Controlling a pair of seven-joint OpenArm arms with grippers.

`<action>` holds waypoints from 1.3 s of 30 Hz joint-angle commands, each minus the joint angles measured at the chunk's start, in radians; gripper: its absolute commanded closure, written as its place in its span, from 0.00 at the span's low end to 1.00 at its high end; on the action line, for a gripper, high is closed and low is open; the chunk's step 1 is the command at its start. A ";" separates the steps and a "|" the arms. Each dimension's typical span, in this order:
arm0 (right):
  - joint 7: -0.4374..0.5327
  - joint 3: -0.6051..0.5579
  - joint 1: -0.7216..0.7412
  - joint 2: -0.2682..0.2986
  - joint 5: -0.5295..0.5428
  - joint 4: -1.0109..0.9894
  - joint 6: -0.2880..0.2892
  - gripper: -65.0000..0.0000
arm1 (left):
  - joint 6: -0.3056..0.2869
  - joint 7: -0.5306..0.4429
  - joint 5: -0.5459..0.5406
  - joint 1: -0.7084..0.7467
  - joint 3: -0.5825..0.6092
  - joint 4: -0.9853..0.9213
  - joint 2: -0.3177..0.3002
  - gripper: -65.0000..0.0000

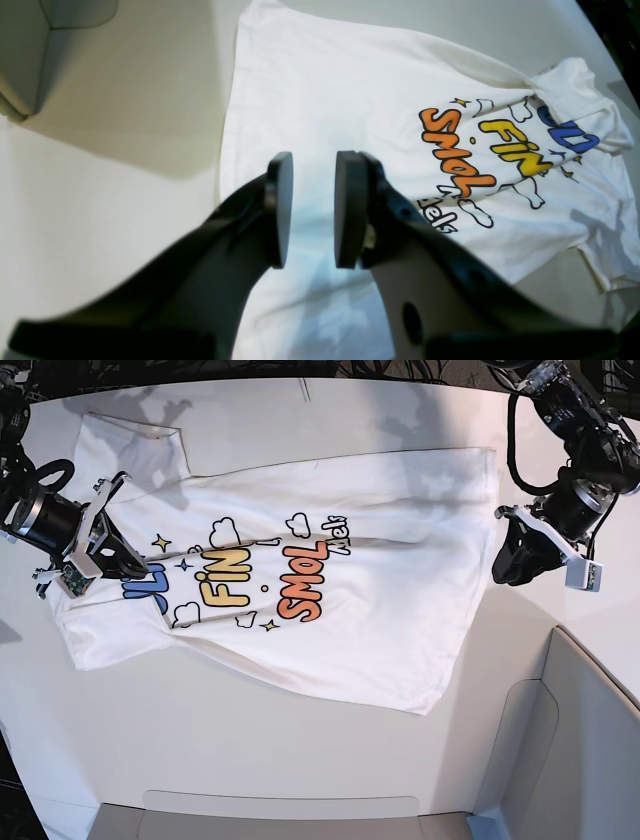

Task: Layout the t-shirt on the table in an organized manner, then fold the t-shirt properly
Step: 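Move both grippers over the shirt toward its printed front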

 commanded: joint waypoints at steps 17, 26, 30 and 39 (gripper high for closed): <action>0.023 -0.500 0.248 0.001 0.210 0.014 0.000 1.00 | -0.001 -0.017 -0.020 -0.124 0.020 0.006 0.040 0.76; -0.101 -0.747 0.472 -0.175 0.209 0.013 0.000 1.00 | -0.001 -0.044 -0.018 -0.154 0.022 -0.117 0.120 0.76; -0.104 -0.815 0.525 -0.216 0.209 0.013 0.000 1.00 | -0.001 -0.074 -0.018 -0.159 0.022 -0.218 0.121 0.76; -0.104 -0.878 0.584 -0.284 0.209 0.011 0.000 1.00 | -0.001 -0.193 0.105 -0.216 0.125 -0.268 0.120 0.76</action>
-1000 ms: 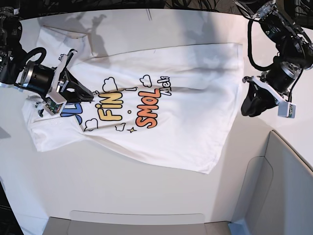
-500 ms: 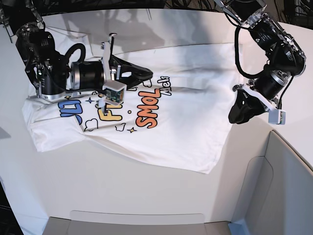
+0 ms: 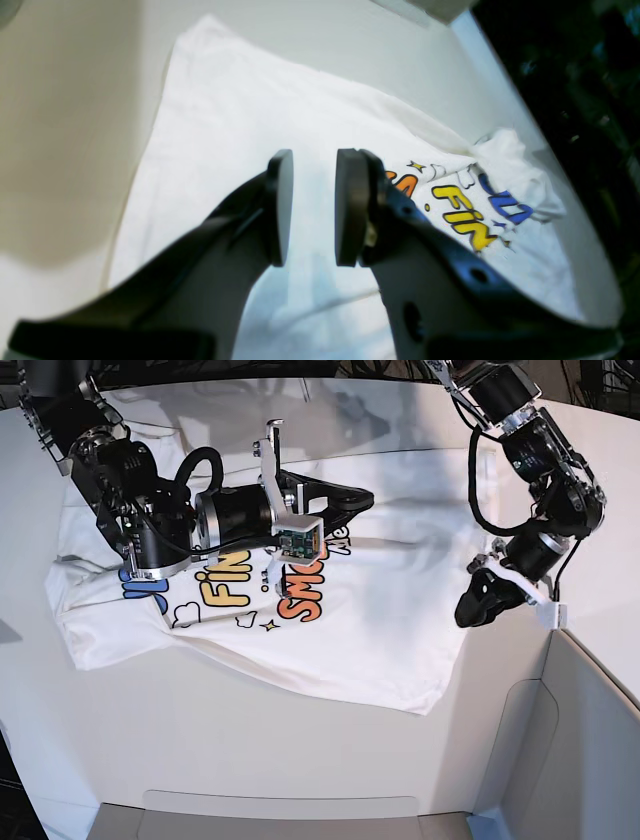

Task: Layout the t-shirt on the table in an organized manner, then fold the t-shirt properly
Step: 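Move both grippers over the shirt toward its printed front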

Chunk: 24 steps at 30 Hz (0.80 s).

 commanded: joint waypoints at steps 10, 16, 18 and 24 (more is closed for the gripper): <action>0.028 0.003 0.041 -0.058 0.028 0.012 0.000 1.00 | -0.001 -0.422 0.232 -0.005 0.313 -0.095 0.027 0.76; -0.008 0.001 0.041 -0.088 0.028 0.012 0.000 1.00 | -0.001 -0.515 0.195 -0.005 0.372 -0.241 0.045 0.76; -0.008 0.001 0.041 -0.091 0.027 0.012 0.000 1.00 | -0.001 -0.492 0.129 -0.005 0.372 -0.256 0.045 0.76; -0.008 0.003 0.041 -0.091 0.025 0.012 0.000 1.00 | -0.001 -0.370 -0.024 -0.009 0.369 -0.258 0.044 0.76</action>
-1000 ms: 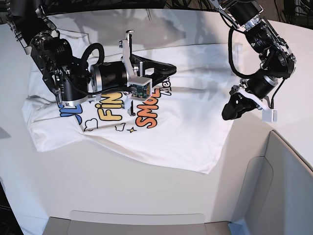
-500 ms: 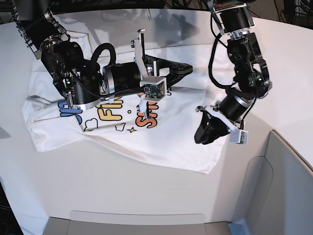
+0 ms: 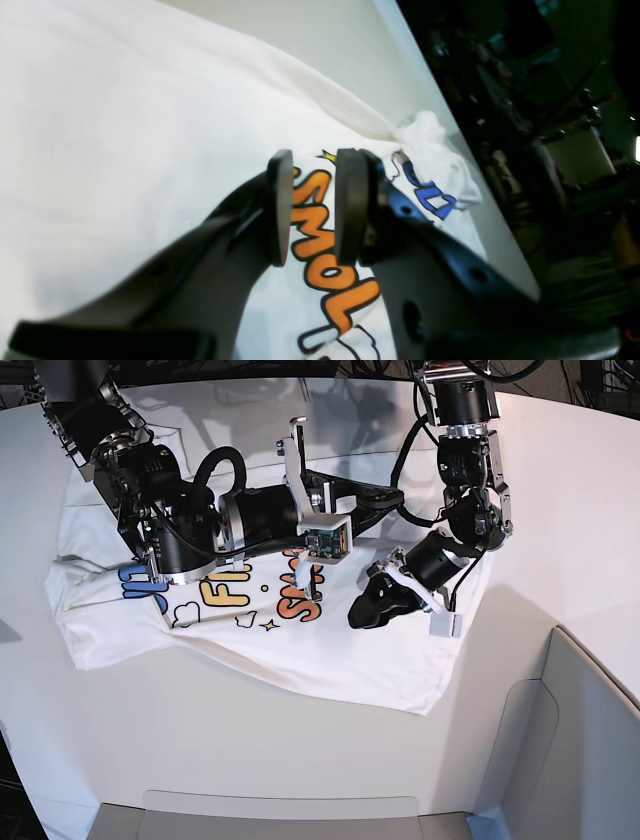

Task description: Layout the t-shirt on the table in an organized manner, then fold the t-shirt properly

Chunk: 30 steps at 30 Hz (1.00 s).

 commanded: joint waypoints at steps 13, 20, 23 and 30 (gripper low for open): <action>0.030 0.007 -0.031 0.006 -0.122 0.011 0.000 1.00 | -0.012 0.163 -0.376 -0.024 -0.317 0.027 -0.042 0.76; 0.030 0.007 -0.066 0.004 -0.126 0.011 0.000 1.00 | -0.012 0.178 -0.379 -0.020 -0.312 0.158 -0.012 0.76; 0.029 0.004 -0.088 0.002 -0.126 0.009 0.000 1.00 | -0.012 0.178 -0.379 -0.023 -0.298 0.205 0.016 0.76; 0.029 0.004 -0.117 0.002 -0.128 0.009 0.000 1.00 | -0.012 0.167 -0.319 -0.026 -0.280 0.290 0.096 0.76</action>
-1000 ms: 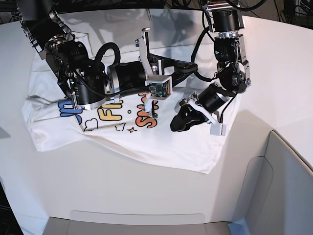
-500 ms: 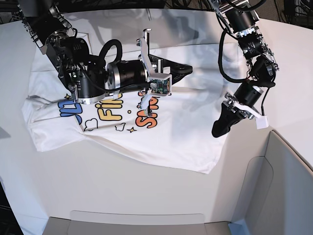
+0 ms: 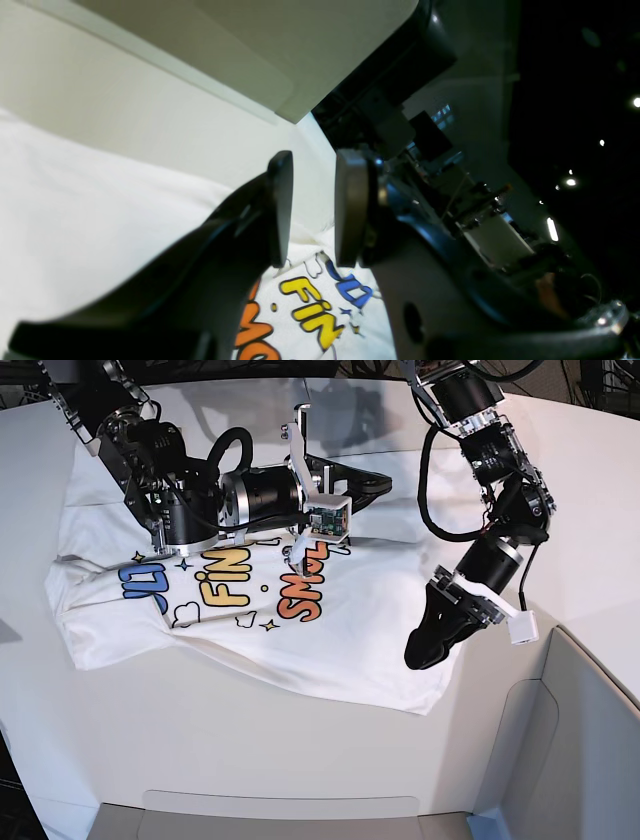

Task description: Layout the t-shirt on the table in an organized manner, then fold the t-shirt properly

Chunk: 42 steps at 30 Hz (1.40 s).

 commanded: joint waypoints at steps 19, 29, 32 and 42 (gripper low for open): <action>0.028 0.003 -0.045 -0.002 -0.066 0.010 0.000 1.00 | -0.010 -0.017 0.111 -0.016 0.051 0.147 0.029 0.76; 0.030 -0.049 -0.056 -0.051 -0.229 0.009 0.000 1.00 | 0.086 -0.017 0.169 -0.018 0.056 0.164 0.049 0.76; 0.030 -0.058 -0.056 -0.062 -0.239 0.009 -0.001 1.00 | 0.118 -0.021 0.169 -0.012 0.097 0.176 0.047 0.76; 0.030 -0.049 -0.057 -0.078 -0.241 0.009 -0.003 1.00 | 0.118 -0.014 0.161 0.008 0.100 0.176 0.044 0.76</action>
